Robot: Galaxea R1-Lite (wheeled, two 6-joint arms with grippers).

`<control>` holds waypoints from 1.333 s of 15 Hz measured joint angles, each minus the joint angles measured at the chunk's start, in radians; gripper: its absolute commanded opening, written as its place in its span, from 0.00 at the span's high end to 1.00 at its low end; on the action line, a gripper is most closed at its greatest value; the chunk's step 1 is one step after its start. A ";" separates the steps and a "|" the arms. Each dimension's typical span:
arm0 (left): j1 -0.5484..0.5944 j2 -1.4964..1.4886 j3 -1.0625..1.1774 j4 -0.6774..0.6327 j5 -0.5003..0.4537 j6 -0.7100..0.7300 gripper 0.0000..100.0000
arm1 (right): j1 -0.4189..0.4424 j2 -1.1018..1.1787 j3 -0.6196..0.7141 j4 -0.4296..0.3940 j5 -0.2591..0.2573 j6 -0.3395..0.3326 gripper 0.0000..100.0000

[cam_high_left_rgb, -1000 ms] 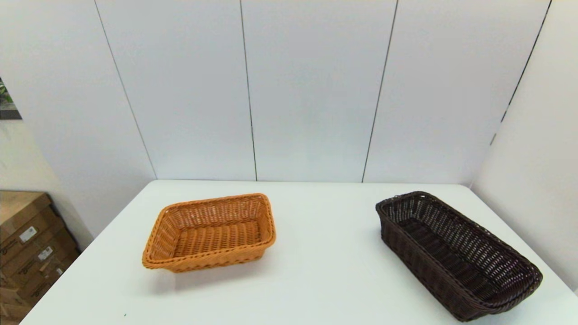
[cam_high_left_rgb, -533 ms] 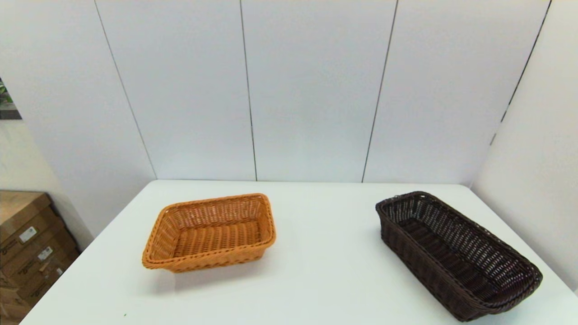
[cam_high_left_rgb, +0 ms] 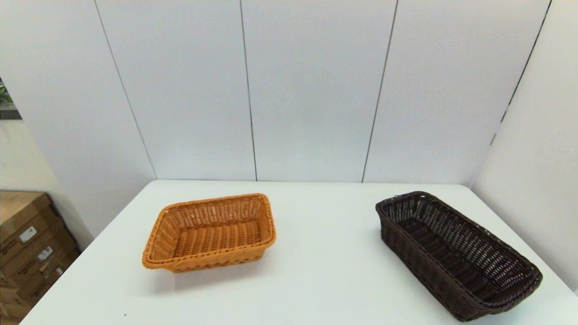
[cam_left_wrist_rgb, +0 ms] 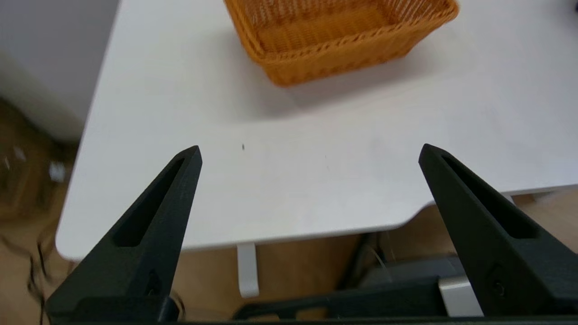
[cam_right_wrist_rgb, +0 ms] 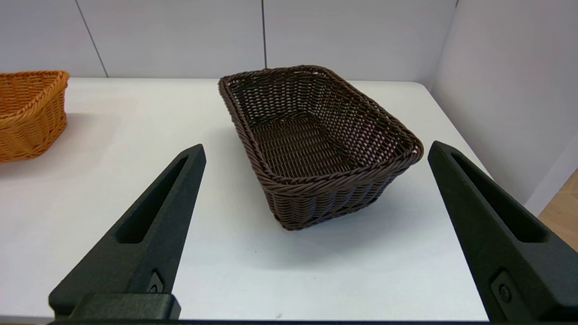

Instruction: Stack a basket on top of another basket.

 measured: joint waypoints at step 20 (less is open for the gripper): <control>0.092 1.501 -0.854 0.126 0.056 -0.442 0.00 | 0.000 0.000 0.000 0.000 0.000 0.000 0.00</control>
